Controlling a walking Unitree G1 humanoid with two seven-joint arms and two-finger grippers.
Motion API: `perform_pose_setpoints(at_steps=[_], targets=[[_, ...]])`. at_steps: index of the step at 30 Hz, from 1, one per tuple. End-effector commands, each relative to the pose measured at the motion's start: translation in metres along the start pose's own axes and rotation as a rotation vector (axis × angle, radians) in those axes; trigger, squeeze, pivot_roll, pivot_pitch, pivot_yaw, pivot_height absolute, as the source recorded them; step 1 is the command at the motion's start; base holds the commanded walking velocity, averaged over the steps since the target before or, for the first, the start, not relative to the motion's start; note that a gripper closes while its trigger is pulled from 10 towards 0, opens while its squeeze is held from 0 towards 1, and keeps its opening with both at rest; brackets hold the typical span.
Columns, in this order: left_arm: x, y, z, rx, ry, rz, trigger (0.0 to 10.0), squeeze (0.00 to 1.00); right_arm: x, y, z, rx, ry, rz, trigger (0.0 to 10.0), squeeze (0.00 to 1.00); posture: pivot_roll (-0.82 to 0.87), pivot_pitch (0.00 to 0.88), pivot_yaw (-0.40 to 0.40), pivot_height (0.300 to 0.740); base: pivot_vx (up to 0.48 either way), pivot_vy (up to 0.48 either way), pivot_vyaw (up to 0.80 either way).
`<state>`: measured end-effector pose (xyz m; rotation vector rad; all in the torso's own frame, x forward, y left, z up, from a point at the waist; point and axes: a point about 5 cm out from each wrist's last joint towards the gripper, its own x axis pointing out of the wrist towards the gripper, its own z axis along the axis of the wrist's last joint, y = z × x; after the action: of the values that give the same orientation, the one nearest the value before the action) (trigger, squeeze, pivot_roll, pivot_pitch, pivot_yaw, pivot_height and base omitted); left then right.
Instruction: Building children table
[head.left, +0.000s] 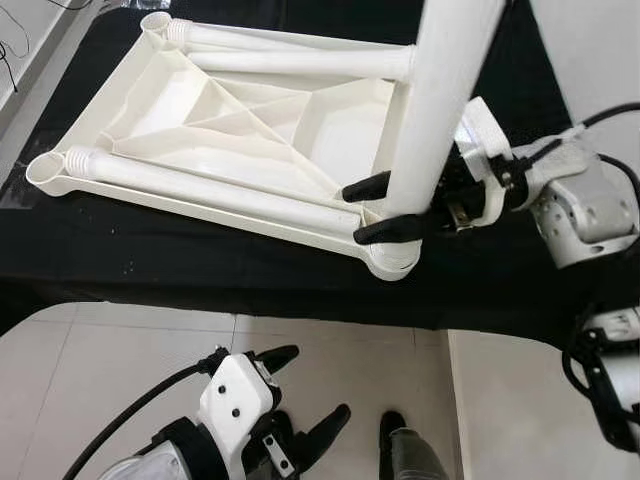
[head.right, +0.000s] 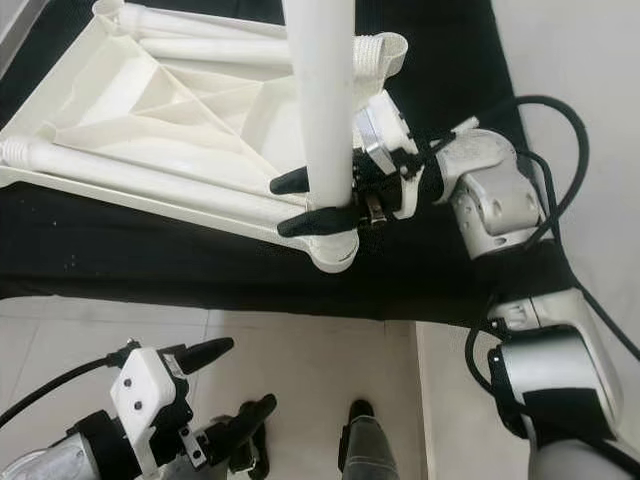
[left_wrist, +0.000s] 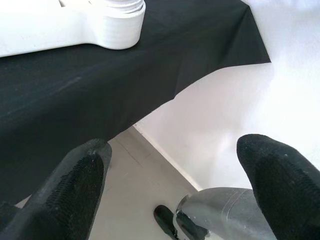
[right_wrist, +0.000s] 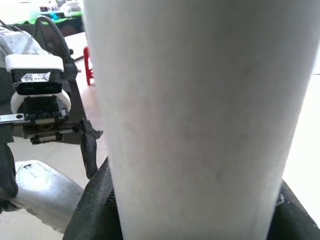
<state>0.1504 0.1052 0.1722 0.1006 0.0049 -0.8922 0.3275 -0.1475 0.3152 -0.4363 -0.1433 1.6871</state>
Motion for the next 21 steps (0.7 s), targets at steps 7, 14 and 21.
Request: perform_pose_setpoints(at_steps=[7,14,21], targets=[[-0.001,-0.004,0.0,-0.001,0.006,-0.012,10.0,0.0,0.019,-0.001,-0.016,0.085,-0.003,0.085,10.0,0.0,0.04,0.429,0.057,0.74,0.0,0.0,0.0],[-0.001,-0.004,0.0,0.002,0.003,-0.006,10.0,0.0,0.016,-0.009,-0.022,0.078,-0.054,-0.003,10.0,0.0,0.04,0.434,0.051,0.74,0.0,0.0,0.0],[0.001,-0.004,0.0,0.004,0.0,-0.005,10.0,0.0,0.004,-0.01,-0.029,0.056,-0.046,-0.225,10.0,0.0,0.02,0.428,0.045,0.74,0.0,0.0,0.0]])
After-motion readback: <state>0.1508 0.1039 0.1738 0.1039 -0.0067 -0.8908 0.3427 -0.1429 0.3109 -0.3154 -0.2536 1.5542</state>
